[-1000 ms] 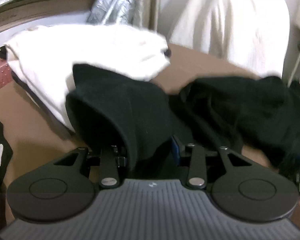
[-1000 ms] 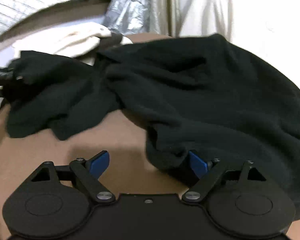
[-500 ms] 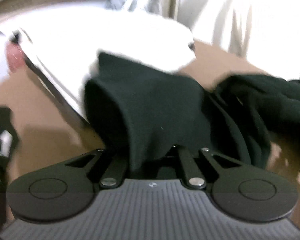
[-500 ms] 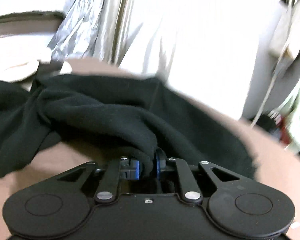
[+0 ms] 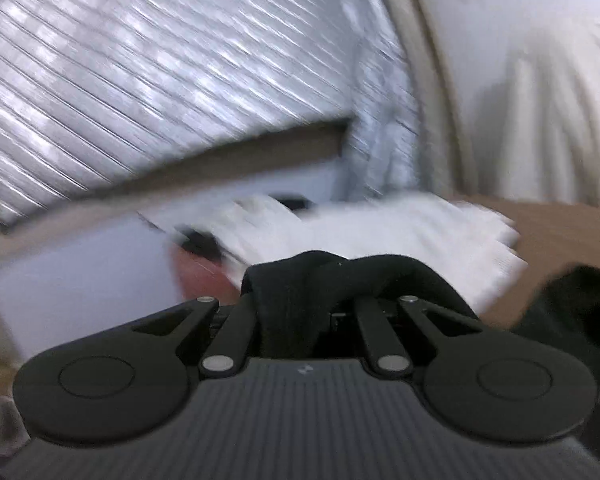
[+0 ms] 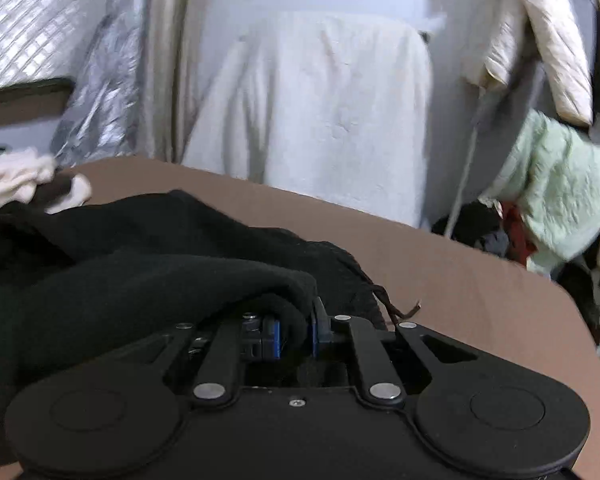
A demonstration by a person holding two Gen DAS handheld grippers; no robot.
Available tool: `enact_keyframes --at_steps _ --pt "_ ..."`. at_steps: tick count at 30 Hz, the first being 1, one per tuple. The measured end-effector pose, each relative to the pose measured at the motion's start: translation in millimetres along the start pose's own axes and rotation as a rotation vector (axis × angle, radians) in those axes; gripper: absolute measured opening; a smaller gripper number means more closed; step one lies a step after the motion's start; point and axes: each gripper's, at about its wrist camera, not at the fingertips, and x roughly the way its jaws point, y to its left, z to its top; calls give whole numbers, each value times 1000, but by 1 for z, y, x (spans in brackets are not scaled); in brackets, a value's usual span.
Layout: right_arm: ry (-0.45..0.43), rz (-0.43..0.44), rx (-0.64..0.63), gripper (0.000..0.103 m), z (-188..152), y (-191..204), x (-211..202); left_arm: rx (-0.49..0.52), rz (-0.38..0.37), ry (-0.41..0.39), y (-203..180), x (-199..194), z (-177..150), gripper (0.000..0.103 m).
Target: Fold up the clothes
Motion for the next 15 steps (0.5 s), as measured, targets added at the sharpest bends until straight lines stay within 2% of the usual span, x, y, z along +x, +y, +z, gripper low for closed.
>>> enact_keyframes --at_steps 1,4,6,8,9,10,12,13,14,15 --pt "16 12 -35 14 -4 2 -3 -15 36 -6 8 3 3 5" --pt "204 152 -64 14 -20 1 -1 -101 22 121 34 28 1 4" --pt "278 192 -97 15 -36 7 -1 -164 -2 219 46 45 -10 4" --pt "287 216 -79 21 -43 11 -7 -209 -12 286 54 57 -20 4" --pt "288 238 -33 22 -39 9 -10 -225 -15 293 56 59 -23 4" --pt "292 275 23 23 -34 4 -13 -241 -17 293 59 61 -24 4" --pt "297 336 54 29 -20 4 -19 -273 -25 257 63 56 -19 4" --pt "296 376 46 39 -13 4 -23 -286 -28 236 66 51 -17 4" --pt "294 420 31 56 -5 4 -28 -299 -31 218 68 46 -15 4" --pt "298 480 17 63 4 2 -31 -309 -33 208 69 42 -13 4"
